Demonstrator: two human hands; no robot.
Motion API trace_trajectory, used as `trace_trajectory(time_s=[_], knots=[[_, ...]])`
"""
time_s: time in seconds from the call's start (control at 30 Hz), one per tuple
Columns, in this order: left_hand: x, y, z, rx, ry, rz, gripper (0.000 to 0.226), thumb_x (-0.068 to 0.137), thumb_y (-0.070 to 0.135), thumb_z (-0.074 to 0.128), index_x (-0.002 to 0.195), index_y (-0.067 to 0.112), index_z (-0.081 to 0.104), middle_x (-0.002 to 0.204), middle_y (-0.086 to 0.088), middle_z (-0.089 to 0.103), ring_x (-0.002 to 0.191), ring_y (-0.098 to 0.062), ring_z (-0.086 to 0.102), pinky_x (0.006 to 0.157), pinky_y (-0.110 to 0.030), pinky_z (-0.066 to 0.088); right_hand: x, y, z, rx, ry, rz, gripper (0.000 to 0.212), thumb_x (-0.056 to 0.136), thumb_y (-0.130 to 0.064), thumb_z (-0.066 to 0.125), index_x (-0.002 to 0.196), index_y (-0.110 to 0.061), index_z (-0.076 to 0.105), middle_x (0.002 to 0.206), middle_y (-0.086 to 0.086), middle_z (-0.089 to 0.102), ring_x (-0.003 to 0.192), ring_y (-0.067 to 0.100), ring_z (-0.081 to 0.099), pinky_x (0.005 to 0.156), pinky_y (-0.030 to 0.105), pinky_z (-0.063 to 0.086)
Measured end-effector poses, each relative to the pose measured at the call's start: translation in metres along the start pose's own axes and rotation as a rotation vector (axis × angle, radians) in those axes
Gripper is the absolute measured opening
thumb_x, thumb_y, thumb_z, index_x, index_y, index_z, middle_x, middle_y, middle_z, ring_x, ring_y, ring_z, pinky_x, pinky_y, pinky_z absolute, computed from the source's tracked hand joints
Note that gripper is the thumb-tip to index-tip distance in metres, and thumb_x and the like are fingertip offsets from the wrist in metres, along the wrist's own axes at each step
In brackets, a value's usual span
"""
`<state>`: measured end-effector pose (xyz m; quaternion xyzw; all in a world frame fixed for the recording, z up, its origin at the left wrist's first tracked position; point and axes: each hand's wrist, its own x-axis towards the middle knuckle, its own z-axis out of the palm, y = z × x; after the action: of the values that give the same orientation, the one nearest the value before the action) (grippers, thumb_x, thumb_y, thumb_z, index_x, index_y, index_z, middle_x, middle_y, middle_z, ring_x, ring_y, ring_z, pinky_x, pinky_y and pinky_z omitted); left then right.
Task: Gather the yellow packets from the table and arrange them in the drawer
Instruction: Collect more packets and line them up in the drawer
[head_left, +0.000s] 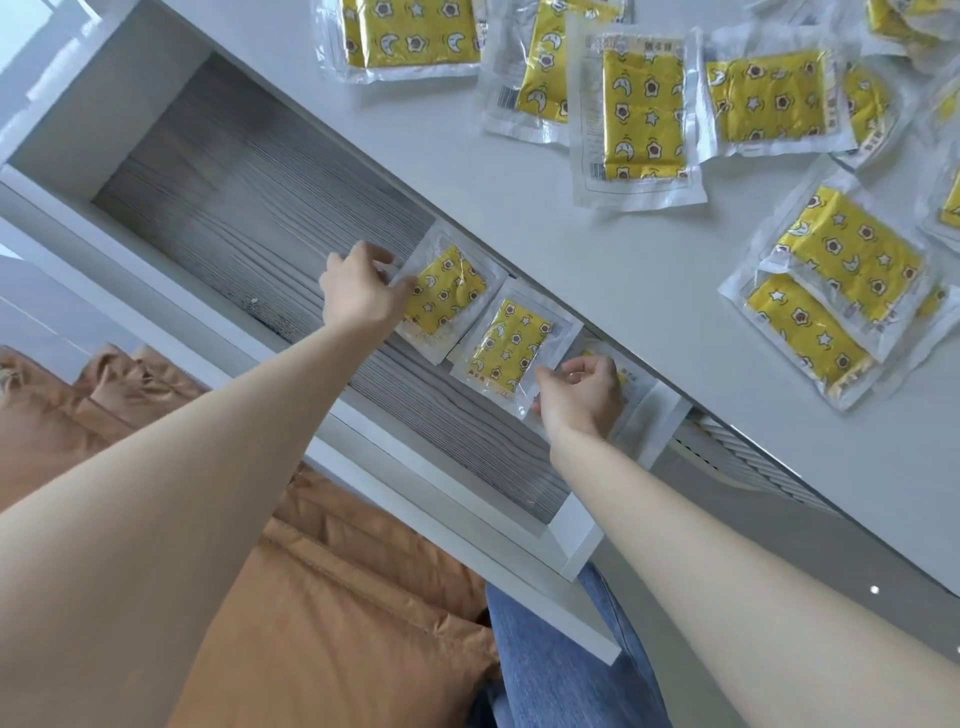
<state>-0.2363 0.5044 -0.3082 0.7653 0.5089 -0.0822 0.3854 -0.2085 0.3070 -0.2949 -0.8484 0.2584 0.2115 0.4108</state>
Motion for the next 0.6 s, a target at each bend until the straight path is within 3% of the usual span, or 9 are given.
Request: trace_trajectory(time_s=[0.07,0.13,0.2,0.3,0.5,0.6], knots=[[-0.002,-0.001,-0.001,-0.006,-0.014,-0.069,0.045,0.083,0.036,0.065,0.124,0.024,0.050,0.129,-0.011,0.042,0.124,-0.029,0.041,0.093,-0.039,0.044,-0.008,0.004,-0.006,-0.301,-0.102,-0.338,0.026,0.078,-0.015,0.074,0.094,-0.020,0.054,0.103,-0.002,0.055,0.094,0.018,0.052,0.061,0.022,0.043],[-0.005,-0.002,-0.001,-0.038,-0.052,-0.141,0.050,0.081,0.039,0.068,0.125,0.029,0.049,0.134,-0.012,0.035,0.127,-0.031,0.039,0.102,-0.043,0.042,-0.011,0.007,-0.012,-0.587,-0.217,-0.649,0.044,0.077,-0.019,0.077,0.116,-0.026,0.057,0.122,-0.004,0.047,0.112,0.015,0.040,0.065,0.013,0.038],[-0.009,-0.002,0.001,-0.083,-0.099,-0.193,0.051,0.078,0.039,0.072,0.124,0.032,0.051,0.135,-0.012,0.033,0.125,-0.033,0.042,0.100,-0.045,0.046,-0.009,0.010,-0.012,-0.798,-0.309,-0.806,0.064,0.078,-0.021,0.076,0.135,-0.031,0.049,0.144,0.000,0.035,0.127,0.021,0.033,0.080,0.023,0.049],[-0.012,-0.003,0.006,-0.188,-0.134,-0.233,0.051,0.077,0.032,0.075,0.123,0.031,0.052,0.135,-0.011,0.031,0.118,-0.031,0.050,0.093,-0.041,0.052,-0.001,0.013,-0.006,-0.926,-0.364,-0.872,0.075,0.081,-0.019,0.073,0.145,-0.033,0.037,0.155,0.003,0.022,0.135,0.026,0.027,0.092,0.034,0.052],[-0.016,-0.001,0.007,-0.249,-0.116,-0.241,0.053,0.078,0.025,0.075,0.126,0.027,0.052,0.137,-0.010,0.030,0.104,-0.028,0.058,0.090,-0.038,0.054,0.004,0.013,0.003,-0.976,-0.330,-0.900,0.080,0.084,-0.026,0.071,0.150,-0.028,0.027,0.155,0.007,0.021,0.131,0.030,0.030,0.085,0.034,0.056],[-0.019,-0.001,0.002,-0.243,-0.113,-0.223,0.053,0.078,0.027,0.074,0.126,0.027,0.053,0.140,-0.010,0.035,0.104,-0.028,0.061,0.090,-0.039,0.055,0.004,0.013,0.003,-0.962,-0.341,-0.891,0.082,0.084,-0.029,0.070,0.152,-0.027,0.024,0.155,0.008,0.020,0.131,0.030,0.031,0.092,0.035,0.052]])
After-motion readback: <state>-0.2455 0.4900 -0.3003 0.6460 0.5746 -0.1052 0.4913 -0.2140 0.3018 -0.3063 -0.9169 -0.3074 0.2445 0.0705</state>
